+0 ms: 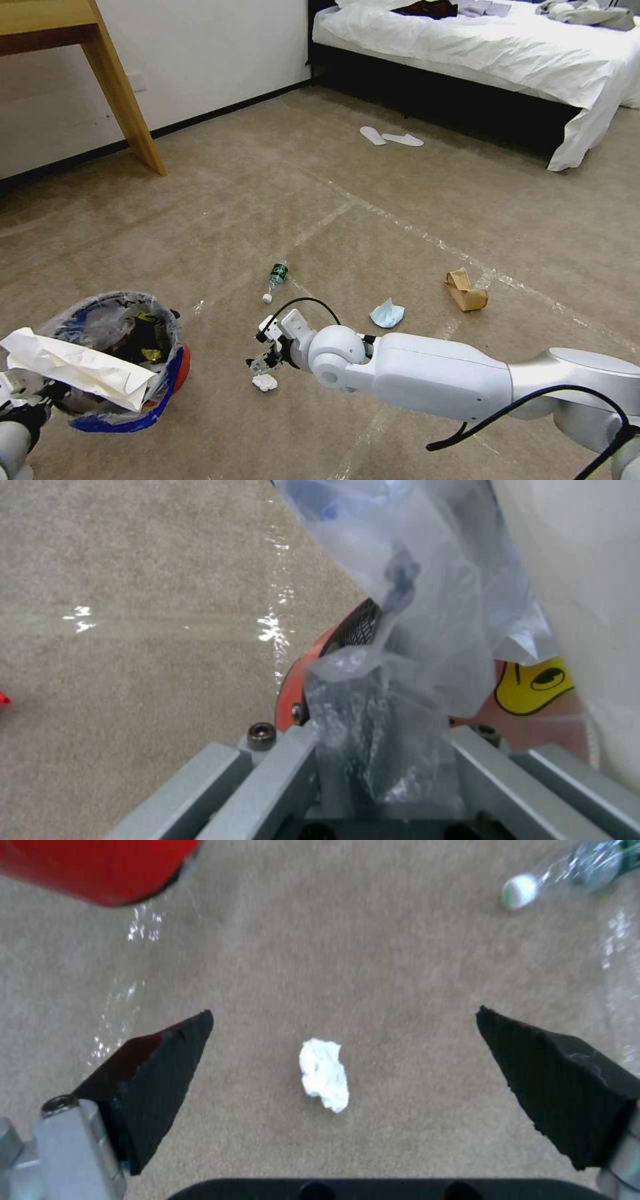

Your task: Pick up the trash bin and place the garbage on the floor into it.

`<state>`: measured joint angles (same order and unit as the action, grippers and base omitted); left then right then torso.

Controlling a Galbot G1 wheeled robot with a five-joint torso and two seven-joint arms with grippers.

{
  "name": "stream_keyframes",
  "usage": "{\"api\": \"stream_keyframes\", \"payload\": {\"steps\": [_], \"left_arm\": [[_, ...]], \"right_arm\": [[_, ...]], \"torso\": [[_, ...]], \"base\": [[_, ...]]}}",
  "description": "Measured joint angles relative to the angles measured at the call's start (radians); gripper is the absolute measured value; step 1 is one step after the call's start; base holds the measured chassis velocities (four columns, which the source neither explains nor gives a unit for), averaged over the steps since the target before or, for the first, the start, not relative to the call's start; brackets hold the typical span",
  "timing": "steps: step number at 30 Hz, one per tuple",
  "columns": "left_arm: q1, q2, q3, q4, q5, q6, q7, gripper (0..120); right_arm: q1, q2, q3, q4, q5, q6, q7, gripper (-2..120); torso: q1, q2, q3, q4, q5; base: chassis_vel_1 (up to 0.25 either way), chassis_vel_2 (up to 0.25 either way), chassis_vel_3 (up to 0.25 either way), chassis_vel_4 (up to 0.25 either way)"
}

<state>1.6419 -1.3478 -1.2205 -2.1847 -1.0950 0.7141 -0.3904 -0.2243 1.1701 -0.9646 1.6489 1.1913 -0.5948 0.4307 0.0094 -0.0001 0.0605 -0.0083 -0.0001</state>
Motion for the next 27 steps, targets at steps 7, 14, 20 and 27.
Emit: {"api": "stream_keyframes", "payload": {"steps": [7,14,20,27], "left_arm": [[0.004,-0.007,-0.004,-0.011,0.006,-0.001,0.002,0],[0.008,-0.006,-0.004,-0.019,0.006,-0.002,0.002,0],[0.013,0.0,-0.008,-0.027,0.005,-0.004,0.002,0],[0.009,0.001,-0.005,-0.029,0.003,-0.004,0.002,0]], "right_arm": [[-0.028,0.068,0.002,-0.129,-0.043,0.001,-0.042,100],[-0.049,0.109,0.005,-0.224,-0.081,0.029,-0.073,100],[-0.079,0.138,0.005,-0.293,-0.113,0.051,-0.088,100],[-0.131,0.15,0.003,-0.314,-0.135,0.061,-0.093,100]], "torso": [[0.0,0.0,0.0,0.0001,0.0001],[0.0,0.0,0.0,-0.0001,0.0],[0.0,0.0,0.0,0.0,0.0],[0.0,0.0,0.0,0.0,0.0]], "base": [[0.0,0.0,0.0,0.0],[0.0,0.0,0.0,0.0],[0.0,0.0,0.0,0.0],[0.0,0.0,0.0,0.0]]}}
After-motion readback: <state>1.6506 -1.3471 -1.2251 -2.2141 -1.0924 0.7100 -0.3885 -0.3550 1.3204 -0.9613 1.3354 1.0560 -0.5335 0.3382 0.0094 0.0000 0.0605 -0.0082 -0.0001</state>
